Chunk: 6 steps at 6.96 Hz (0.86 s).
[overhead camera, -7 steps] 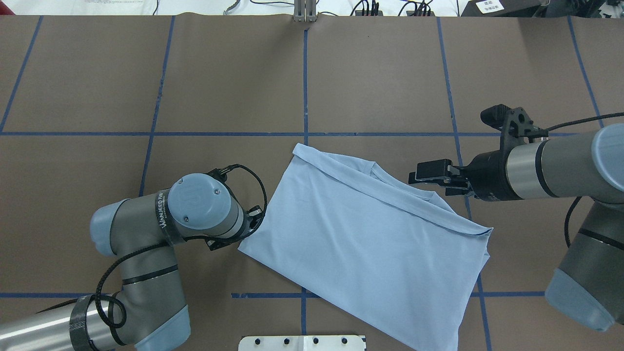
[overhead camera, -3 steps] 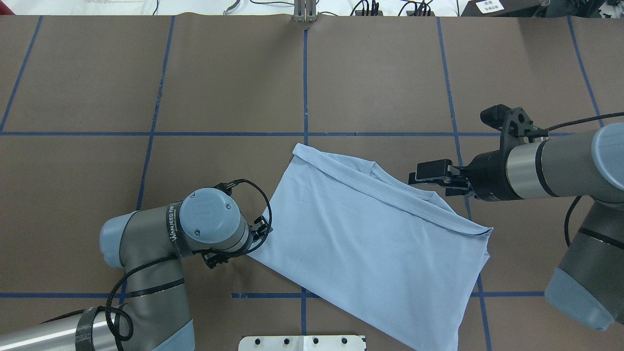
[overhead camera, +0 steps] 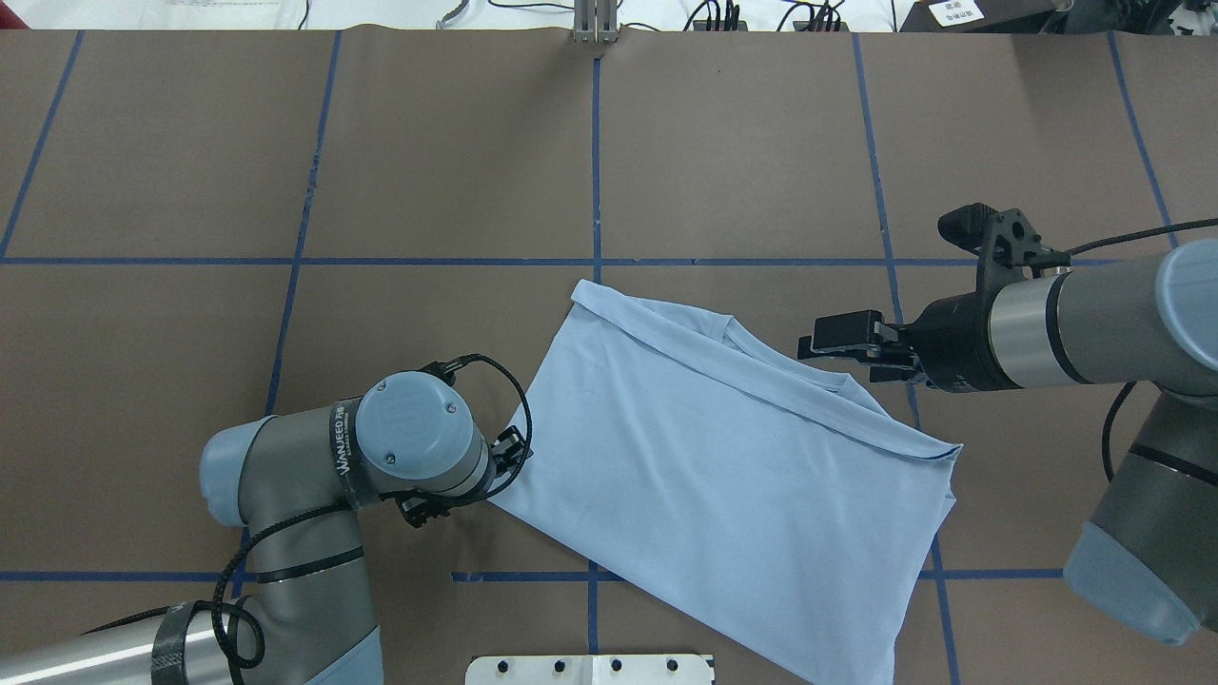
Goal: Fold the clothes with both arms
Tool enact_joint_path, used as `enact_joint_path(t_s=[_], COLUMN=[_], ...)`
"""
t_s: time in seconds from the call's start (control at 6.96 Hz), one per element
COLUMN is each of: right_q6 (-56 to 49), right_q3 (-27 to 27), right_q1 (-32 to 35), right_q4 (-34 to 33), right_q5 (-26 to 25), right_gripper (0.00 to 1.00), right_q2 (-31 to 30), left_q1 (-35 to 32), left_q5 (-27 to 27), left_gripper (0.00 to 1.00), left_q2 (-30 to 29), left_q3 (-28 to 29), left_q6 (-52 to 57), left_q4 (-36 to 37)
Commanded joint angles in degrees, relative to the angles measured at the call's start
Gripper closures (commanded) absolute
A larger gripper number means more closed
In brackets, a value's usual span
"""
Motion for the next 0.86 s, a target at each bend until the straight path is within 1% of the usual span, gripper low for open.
enact_joint_path(t_s=[0.0,0.14,0.29,0.57,0.72], right_q6=[0.0,0.0,0.0,-0.09,-0.09], right_q3=[0.01,-0.07,-0.16,-0.25,-0.25], right_q1=[0.3,0.47,0.65,0.74,0.91], right_q4=[0.0,0.0,0.0,0.0,0.0], right_q5=[0.09,0.09,0.18,0.18,0.18], right_gripper=[0.0,0.0,0.0,0.0,0.0], right_q2=[0.0,0.0,0.0,-0.09,-0.09], left_q1=[0.02,0.1,0.1,-0.16,-1.29], left_q5=[0.0,0.0,0.09,0.09,0.09], left_gripper=[0.86,0.91,1.0,1.0,1.0], left_q2=[-0.04,-0.12,-0.3,-0.47,-0.65], left_q3=[-0.04,-0.04,-0.13,-0.83,-0.83], left_q6=[0.03,0.03,0.03,0.03,0.12], left_q4=[-0.06,-0.06,-0.06,0.02,0.03])
